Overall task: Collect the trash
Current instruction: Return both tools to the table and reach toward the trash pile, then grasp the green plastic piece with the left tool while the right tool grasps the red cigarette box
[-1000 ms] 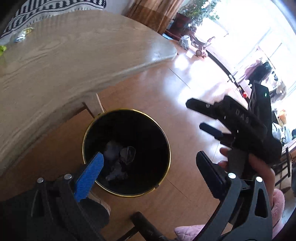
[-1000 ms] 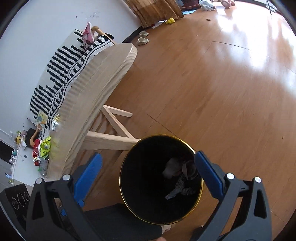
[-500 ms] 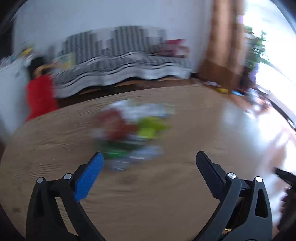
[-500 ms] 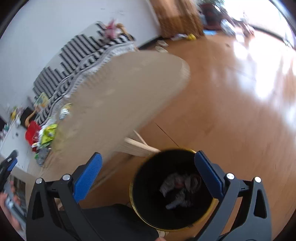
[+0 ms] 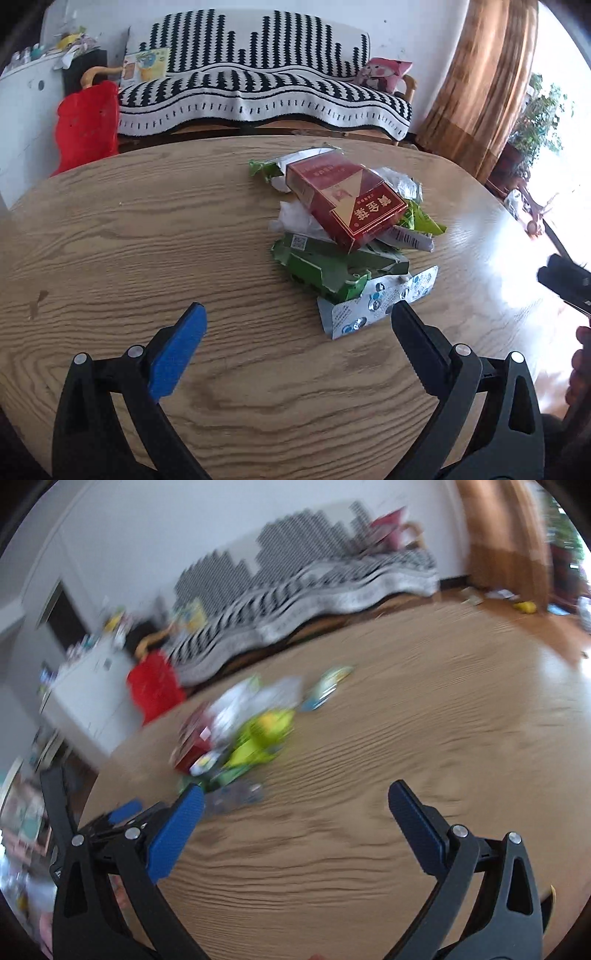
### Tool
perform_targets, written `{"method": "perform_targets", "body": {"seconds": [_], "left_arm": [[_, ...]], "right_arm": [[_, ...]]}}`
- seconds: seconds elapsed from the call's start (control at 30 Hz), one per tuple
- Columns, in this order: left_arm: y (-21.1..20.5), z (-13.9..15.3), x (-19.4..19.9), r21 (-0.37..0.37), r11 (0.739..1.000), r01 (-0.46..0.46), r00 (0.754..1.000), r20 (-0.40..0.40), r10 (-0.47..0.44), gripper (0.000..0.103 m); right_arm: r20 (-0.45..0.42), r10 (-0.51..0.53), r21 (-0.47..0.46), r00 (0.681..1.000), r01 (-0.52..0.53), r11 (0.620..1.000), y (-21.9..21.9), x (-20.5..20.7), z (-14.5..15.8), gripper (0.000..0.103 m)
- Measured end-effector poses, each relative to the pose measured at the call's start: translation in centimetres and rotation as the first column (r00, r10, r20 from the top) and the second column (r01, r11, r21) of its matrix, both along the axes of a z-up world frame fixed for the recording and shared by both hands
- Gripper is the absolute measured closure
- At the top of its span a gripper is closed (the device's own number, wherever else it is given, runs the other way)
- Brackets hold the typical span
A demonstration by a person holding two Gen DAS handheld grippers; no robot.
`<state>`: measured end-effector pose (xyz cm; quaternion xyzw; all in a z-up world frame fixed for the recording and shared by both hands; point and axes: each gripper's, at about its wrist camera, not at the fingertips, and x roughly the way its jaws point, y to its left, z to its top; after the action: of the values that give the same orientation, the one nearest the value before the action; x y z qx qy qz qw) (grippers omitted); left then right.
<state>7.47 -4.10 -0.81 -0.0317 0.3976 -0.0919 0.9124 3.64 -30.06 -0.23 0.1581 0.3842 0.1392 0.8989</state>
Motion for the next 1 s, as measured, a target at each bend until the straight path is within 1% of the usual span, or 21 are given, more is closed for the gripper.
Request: {"method": "perform_targets", "body": {"seconds": [0.1, 0.17, 0.23, 0.3, 0.37, 0.4, 0.5, 0.53, 0.57, 0.6, 0.63, 0.73, 0.8, 0.87, 0.9, 0.93, 0.97, 1.0], "left_arm": [[0.1, -0.4, 1.2, -0.016, 1.000, 0.009, 1.000, -0.004, -0.009, 0.006], [0.1, -0.4, 2.1, -0.013, 1.000, -0.001, 1.000, -0.001, 0.001, 0.006], [0.1, -0.8, 2.9, -0.041, 0.999, -0.016, 1.000, -0.012, 0.015, 0.006], [-0.5, -1.2, 3.8, -0.053, 0.999, 0.009, 0.999, -0.038, -0.011, 0.006], [-1.1, -1.3, 4.4, -0.016, 0.999, 0.035, 0.999, -0.040, -0.036, 0.006], [-1.2, -1.3, 4.7, 0.005, 0.999, 0.036, 0.999, -0.033, -0.035, 0.006], [-0.7, -2.1, 5.9, 0.078, 0.997, 0.009, 0.999, -0.054, -0.005, 0.006], [-0.2, -2.3, 6.0, 0.071, 0.997, -0.001, 0.998, -0.067, 0.006, 0.006], [0.3, -2.4, 6.0, 0.046, 0.999, -0.009, 0.997, -0.082, 0.013, 0.006], [1.0, -2.6, 6.0, 0.006, 1.000, -0.017, 0.995, -0.098, 0.017, 0.006], [1.5, -2.7, 6.0, -0.017, 1.000, -0.023, 0.993, -0.115, 0.020, 0.006], [2.3, -3.1, 5.9, -0.053, 0.998, -0.035, 0.988, -0.149, 0.027, 0.006], [2.3, -3.1, 5.7, -0.063, 0.997, -0.034, 0.988, -0.150, 0.025, 0.006], [1.8, -3.2, 5.6, -0.052, 0.998, -0.024, 0.989, -0.148, 0.016, 0.006], [1.6, -3.3, 5.6, -0.035, 0.999, -0.018, 0.989, -0.144, 0.012, 0.006], [1.5, -3.4, 5.5, -0.013, 1.000, -0.012, 0.990, -0.143, 0.010, 0.006], [1.3, -3.5, 5.5, 0.016, 1.000, -0.014, 0.989, -0.144, 0.016, 0.006], [1.4, -3.6, 5.5, 0.040, 0.999, -0.026, 0.989, -0.142, 0.031, 0.007]], "right_arm": [[0.033, 0.005, -0.025, 0.999, -0.004, 1.000, 2.1, 1.6, 0.9, 0.006], [0.059, -0.007, -0.018, 0.998, 0.008, 1.000, 2.8, 2.5, 1.3, 0.006], [0.064, -0.034, 0.016, 0.997, 0.033, 0.999, 3.1, 3.7, 1.4, 0.006], [0.039, -0.047, 0.060, 0.998, 0.045, 0.997, 3.4, 4.9, 1.0, 0.006], [0.012, -0.012, 0.107, 1.000, 0.011, 0.994, 4.6, 6.3, 0.7, 0.006], [0.012, 0.007, 0.114, 1.000, -0.008, 0.993, 5.3, 7.0, 0.8, 0.006], [0.028, 0.085, 0.086, 0.996, -0.088, 0.992, 8.0, 8.3, 1.0, 0.006], [0.029, 0.112, 0.078, 0.993, -0.114, 0.990, 8.9, 8.5, 0.9, 0.006], [0.025, 0.143, 0.073, 0.989, -0.144, 0.987, 9.8, 8.8, 0.8, 0.006], [0.017, 0.161, 0.070, 0.987, -0.162, 0.984, 10.4, 9.1, 0.6, 0.006], [0.009, 0.172, 0.069, 0.985, -0.172, 0.983, 11.0, 9.4, 0.3, 0.006], [-0.026, 0.195, 0.066, 0.980, -0.193, 0.979, 12.5, 10.3, -0.5, 0.006], [-0.039, 0.210, 0.078, 0.977, -0.206, 0.975, 13.4, 10.7, -1.0, 0.007], [-0.056, 0.222, 0.067, 0.973, -0.218, 0.974, 14.2, 11.2, -1.6, 0.014], [-0.060, 0.226, 0.063, 0.972, -0.222, 0.973, 14.3, 11.2, -1.8, 0.027], [-0.069, 0.233, 0.049, 0.970, -0.230, 0.972, 14.7, 11.2, -2.0, 0.045], [-0.073, 0.241, 0.029, 0.968, -0.240, 0.970, 15.1, 11.1, -2.1, 0.056], [-0.073, 0.249, 0.007, 0.966, -0.249, 0.968, 15.5, 11.0, -2.3, 0.072]]}}
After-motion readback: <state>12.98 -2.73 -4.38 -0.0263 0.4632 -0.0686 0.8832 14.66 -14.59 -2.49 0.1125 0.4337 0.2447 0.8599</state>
